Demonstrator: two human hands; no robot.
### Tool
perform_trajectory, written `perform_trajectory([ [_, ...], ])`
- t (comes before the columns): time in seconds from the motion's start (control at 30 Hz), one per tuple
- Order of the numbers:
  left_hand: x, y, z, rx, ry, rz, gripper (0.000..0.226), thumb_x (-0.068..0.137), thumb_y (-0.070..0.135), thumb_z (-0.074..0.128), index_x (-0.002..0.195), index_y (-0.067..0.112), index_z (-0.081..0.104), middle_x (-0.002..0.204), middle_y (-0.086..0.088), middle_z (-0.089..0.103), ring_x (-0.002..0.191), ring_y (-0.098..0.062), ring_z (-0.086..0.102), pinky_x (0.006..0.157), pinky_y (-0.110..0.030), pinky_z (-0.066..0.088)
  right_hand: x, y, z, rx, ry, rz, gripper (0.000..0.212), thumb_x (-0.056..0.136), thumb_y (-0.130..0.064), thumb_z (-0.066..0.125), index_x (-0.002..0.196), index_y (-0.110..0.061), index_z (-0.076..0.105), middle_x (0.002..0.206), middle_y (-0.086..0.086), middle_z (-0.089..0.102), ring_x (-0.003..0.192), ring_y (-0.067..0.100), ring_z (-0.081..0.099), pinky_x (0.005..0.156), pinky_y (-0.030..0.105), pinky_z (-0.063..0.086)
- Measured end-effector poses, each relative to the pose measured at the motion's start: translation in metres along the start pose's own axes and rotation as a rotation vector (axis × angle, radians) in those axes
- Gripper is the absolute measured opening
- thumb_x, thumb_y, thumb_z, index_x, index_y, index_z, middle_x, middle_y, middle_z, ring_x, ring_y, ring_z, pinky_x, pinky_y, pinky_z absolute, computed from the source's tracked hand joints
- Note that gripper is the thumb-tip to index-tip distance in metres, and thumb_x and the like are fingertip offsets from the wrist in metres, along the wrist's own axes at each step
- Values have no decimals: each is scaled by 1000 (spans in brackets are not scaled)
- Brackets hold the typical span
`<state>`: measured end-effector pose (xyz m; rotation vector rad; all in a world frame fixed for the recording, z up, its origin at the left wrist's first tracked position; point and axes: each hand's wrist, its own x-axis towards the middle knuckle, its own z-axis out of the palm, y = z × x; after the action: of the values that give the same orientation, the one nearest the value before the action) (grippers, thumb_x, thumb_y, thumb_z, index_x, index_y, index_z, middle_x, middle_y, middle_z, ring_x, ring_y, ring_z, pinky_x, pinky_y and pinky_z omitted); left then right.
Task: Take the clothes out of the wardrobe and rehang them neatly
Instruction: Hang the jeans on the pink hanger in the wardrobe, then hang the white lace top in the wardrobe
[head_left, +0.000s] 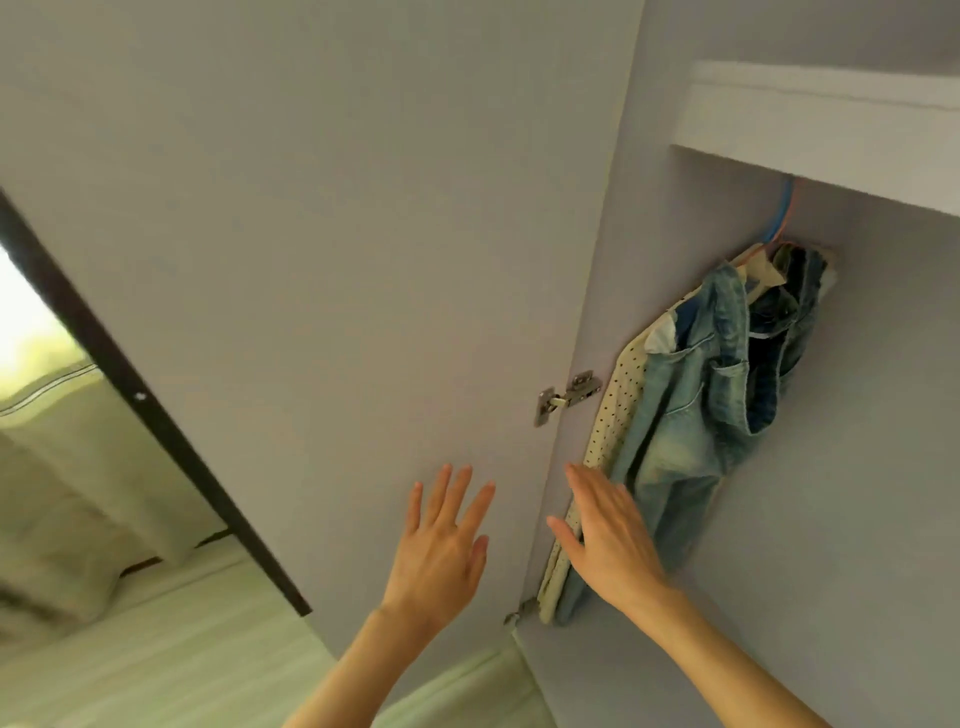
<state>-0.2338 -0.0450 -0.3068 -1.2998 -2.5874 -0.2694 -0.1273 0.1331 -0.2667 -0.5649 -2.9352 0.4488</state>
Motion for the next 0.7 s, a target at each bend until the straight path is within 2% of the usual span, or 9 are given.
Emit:
perform_trajectory([
  [0.07,-40,-16,-1,28,-37,-90,52,88,37,34,137,22,40,141,-11,44,134,-30,28,108,-47,17,-8,-24,17,-4,-46,-67,65,96,-50,33,148,-15,16,155,4,20,143,18,16,116,37,11],
  [0.13,-79,-30,-8,34,-78,-214,52,86,39,34,135,23,40,138,-10,48,132,-32,37,110,-51,24,-17,-52,38,18,-104,-107,76,88,-61,18,147,-14,22,152,7,27,142,23,22,114,41,16],
  [0.2,-123,-43,-20,28,-79,-320,50,86,37,41,134,22,41,136,-11,50,128,-35,42,103,-54,33,-26,-82,60,28,-146,-175,86,79,-62,7,146,-13,25,151,9,30,141,24,25,114,42,15],
  [0.3,-193,-62,-40,6,-92,-475,64,76,27,71,133,19,44,136,-14,49,128,-38,42,98,-55,36,-51,-141,78,40,-260,-304,70,90,-56,14,149,-18,12,156,4,16,144,17,14,116,36,7],
  [0.37,-240,-70,-56,25,-93,-609,69,70,25,78,131,17,47,134,-15,51,126,-38,44,96,-53,37,-67,-177,91,67,-319,-414,62,98,-47,28,150,-22,5,157,-2,7,144,13,5,116,33,3],
  [0.43,-286,-75,-71,24,-101,-733,71,67,24,80,129,17,47,131,-16,53,124,-39,46,94,-54,40,-85,-212,102,112,-329,-504,64,97,-44,37,149,-23,8,157,-3,11,144,13,5,116,33,3],
  [0.53,-353,-79,-91,49,-127,-903,66,71,25,75,129,18,44,132,-17,52,124,-38,46,93,-55,42,-115,-264,121,136,-373,-632,64,95,-45,41,149,-23,14,155,-4,18,144,13,9,115,31,2],
  [0.63,-414,-86,-112,127,-106,-1082,48,82,33,47,128,19,49,133,-16,51,125,-36,46,96,-51,39,-142,-320,139,143,-389,-794,64,95,-44,43,148,-22,16,154,-3,22,143,13,13,113,29,2],
  [0.7,-450,-92,-125,133,-83,-1205,50,83,36,35,127,18,53,132,-16,52,126,-36,46,97,-50,37,-159,-356,150,150,-408,-913,63,96,-43,42,148,-21,16,154,-2,23,143,14,14,111,28,0],
])
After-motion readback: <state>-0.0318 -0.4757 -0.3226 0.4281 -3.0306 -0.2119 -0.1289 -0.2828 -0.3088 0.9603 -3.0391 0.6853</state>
